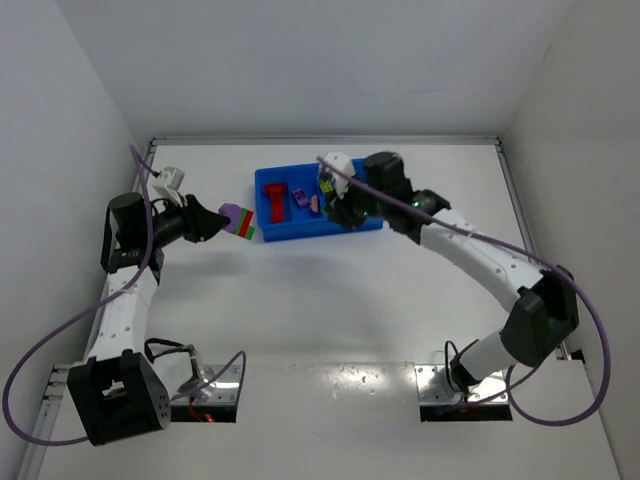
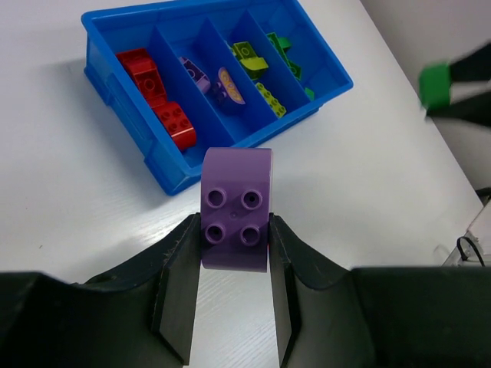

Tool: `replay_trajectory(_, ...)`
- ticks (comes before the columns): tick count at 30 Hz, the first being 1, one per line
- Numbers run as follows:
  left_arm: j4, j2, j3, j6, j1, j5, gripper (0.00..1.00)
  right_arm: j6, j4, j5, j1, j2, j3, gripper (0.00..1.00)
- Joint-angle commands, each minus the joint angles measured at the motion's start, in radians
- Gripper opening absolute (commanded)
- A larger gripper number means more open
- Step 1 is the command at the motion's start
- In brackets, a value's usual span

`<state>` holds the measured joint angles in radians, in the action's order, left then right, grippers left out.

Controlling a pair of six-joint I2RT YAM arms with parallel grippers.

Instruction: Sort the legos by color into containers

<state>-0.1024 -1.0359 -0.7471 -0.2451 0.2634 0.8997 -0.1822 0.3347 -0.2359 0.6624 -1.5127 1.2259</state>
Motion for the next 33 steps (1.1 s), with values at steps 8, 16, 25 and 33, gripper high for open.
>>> replay_trajectory(8, 0.086, -0.073, -0.064, -0.085, 0.013, 0.041, 0.0, 0.058, 0.043, -0.055, -0.325, -0.312, 0.345, 0.12)
replay_trajectory(16, 0.067, -0.082, -0.084, -0.065, 0.013, 0.051, 0.0, 0.105, 0.115, -0.14, -0.408, -0.581, 0.581, 0.16)
replay_trajectory(25, 0.067, -0.113, -0.094, -0.065, 0.004, 0.051, 0.0, 0.105, 0.127, -0.183, -0.417, -0.595, 0.589, 0.75)
replay_trajectory(33, 0.539, -0.153, 0.041, -0.468, -0.009, 0.228, 0.0, 0.237, -0.038, -0.722, -0.442, -0.364, 0.304, 0.78)
